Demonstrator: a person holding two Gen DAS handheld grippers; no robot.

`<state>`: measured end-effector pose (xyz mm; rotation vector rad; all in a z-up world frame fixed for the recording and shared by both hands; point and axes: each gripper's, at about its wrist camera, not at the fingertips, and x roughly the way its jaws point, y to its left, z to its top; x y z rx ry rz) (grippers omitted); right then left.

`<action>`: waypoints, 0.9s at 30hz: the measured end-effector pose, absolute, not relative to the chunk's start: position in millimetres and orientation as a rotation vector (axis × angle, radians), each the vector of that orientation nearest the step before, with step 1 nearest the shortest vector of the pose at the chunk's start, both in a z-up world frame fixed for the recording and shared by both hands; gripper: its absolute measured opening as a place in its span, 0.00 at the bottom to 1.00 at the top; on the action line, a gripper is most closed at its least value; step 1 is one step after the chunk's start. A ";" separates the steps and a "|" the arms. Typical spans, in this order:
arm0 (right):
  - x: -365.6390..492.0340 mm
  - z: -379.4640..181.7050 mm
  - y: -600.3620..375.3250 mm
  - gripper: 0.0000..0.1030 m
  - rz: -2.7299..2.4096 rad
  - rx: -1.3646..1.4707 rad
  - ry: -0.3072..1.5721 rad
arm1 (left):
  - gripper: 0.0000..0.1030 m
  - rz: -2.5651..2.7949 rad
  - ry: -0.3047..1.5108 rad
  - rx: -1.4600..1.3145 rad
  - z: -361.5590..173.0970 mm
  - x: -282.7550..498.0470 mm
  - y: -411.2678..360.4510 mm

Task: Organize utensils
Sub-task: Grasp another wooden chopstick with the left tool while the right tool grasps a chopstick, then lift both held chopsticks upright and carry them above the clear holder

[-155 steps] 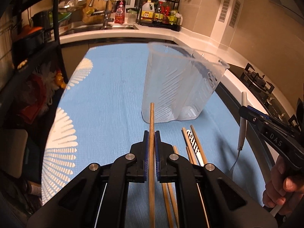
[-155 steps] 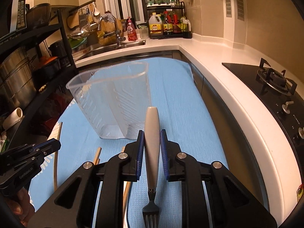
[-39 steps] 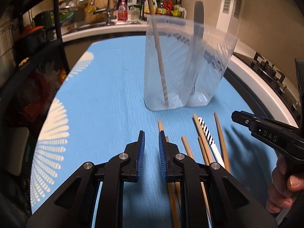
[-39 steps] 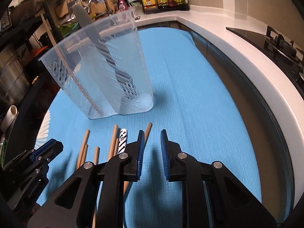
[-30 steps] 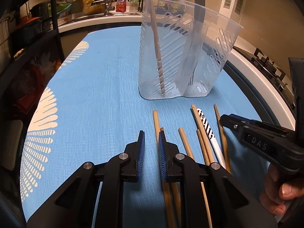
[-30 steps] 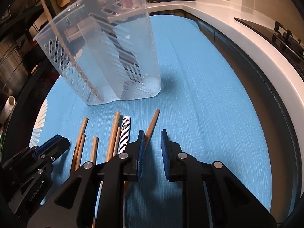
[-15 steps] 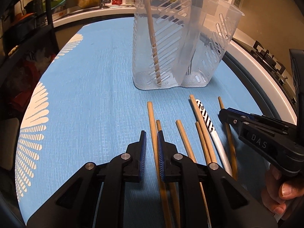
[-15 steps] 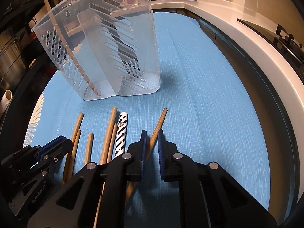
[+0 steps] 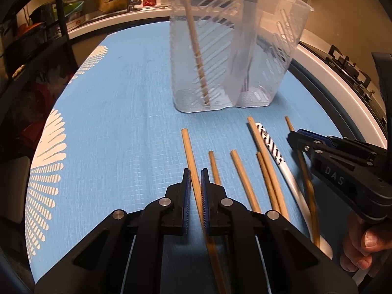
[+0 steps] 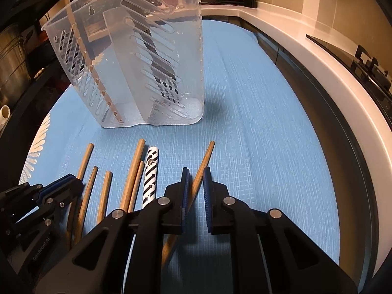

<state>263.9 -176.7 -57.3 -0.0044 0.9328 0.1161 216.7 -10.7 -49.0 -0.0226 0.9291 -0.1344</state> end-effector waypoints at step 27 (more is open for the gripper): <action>275.7 -52.5 -200.9 0.12 0.063 0.085 1.018 | 0.08 -0.064 0.940 -0.048 -46.8 238.9 15.5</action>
